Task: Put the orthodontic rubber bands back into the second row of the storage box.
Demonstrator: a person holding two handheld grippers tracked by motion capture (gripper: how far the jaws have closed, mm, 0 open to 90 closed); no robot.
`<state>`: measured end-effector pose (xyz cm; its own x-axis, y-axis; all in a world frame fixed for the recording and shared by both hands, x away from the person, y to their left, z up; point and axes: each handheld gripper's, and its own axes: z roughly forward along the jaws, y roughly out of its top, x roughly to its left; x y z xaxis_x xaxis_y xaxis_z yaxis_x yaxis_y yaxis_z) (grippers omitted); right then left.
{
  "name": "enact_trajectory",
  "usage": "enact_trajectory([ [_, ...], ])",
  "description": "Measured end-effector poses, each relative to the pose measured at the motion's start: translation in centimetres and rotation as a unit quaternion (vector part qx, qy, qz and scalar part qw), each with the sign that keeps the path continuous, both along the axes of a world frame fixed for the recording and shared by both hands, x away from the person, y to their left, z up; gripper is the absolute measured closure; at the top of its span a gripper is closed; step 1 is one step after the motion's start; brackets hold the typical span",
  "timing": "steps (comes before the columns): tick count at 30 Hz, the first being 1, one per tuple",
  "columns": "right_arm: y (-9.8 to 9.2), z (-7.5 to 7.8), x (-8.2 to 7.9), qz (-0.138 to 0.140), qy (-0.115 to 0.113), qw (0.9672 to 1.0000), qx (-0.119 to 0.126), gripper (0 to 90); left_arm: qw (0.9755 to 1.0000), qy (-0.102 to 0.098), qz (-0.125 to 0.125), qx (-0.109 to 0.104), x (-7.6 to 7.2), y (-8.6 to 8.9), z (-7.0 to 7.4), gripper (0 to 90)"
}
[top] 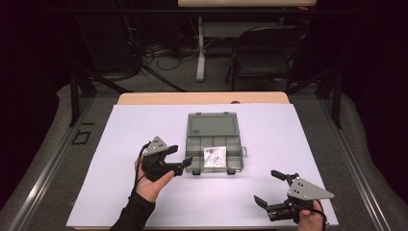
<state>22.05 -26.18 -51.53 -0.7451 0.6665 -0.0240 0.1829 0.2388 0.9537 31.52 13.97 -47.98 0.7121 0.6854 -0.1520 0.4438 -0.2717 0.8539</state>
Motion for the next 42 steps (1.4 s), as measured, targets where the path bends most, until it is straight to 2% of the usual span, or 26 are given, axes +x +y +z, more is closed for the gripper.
enact_trajectory([
  [4, 0.0, 0.0, 0.0, 0.0, 0.0, 1.0, 0.0, 2.9, 0.9999, -0.003, 0.006, -0.009, -0.3, 0.5, 0.3, 25.8],
  [9, -0.1, 0.0, 0.0, -0.002, 0.002, 1.0, -0.001, 2.9, 0.9999, -0.005, 0.008, -0.005, -0.7, 1.6, 0.4, 15.1],
  [13, 0.0, 0.0, 0.0, -0.002, 0.001, 1.0, 0.002, 2.9, 0.9999, -0.009, 0.009, -0.004, -1.2, 2.5, 0.4, 12.8],
  [18, 0.0, 0.0, -0.1, -0.003, -0.001, 1.0, 0.0, 2.9, 0.9996, -0.021, 0.015, -0.011, -1.7, 3.6, 0.6, 2.5],
  [19, -0.1, 0.1, -0.1, -0.005, 0.003, 1.0, -0.008, 2.9, 0.9995, -0.025, 0.016, -0.014, -1.8, 3.8, 0.7, 2.5],
  [21, -0.1, 0.1, -0.1, -0.002, 0.001, 1.0, -0.003, 2.9, 0.999, -0.036, 0.024, -0.011, -2.1, 4.3, 0.8, 2.5],
  [24, -0.1, 0.0, -0.1, -0.004, -0.003, 1.0, 0.004, 2.9, 0.9986, -0.044, 0.022, -0.016, -2.4, 5.0, 0.9, 2.5],
  [29, -0.1, 0.1, -0.2, -0.007, 0.0, 1.0, -0.005, 2.9, 0.9976, -0.06, 0.034, -0.01, -3.3, 6.3, 1.0, 2.4],
  [33, -0.1, 0.2, -0.2, -0.005, -0.005, 1.0, -0.003, 2.9, 0.997, -0.069, 0.031, -0.018, -4.0, 7.2, 0.9, 2.4],
  [36, 0.0, 0.1, -0.2, -0.008, -0.011, 0.9999, 0.006, 2.9, 0.9966, -0.077, 0.026, -0.015, -4.5, 7.7, 0.8, 2.4],
  [37, -0.1, 0.3, -0.3, -0.005, -0.003, 1.0, -0.002, 2.9, 0.9965, -0.078, 0.026, -0.012, -4.7, 7.8, 0.8, 2.4],
  [42, -0.2, 0.3, -0.3, -0.007, -0.008, 0.9999, 0.0, 2.9, 0.995, -0.094, 0.026, -0.018, -5.5, 8.4, 0.7, 2.4],
])
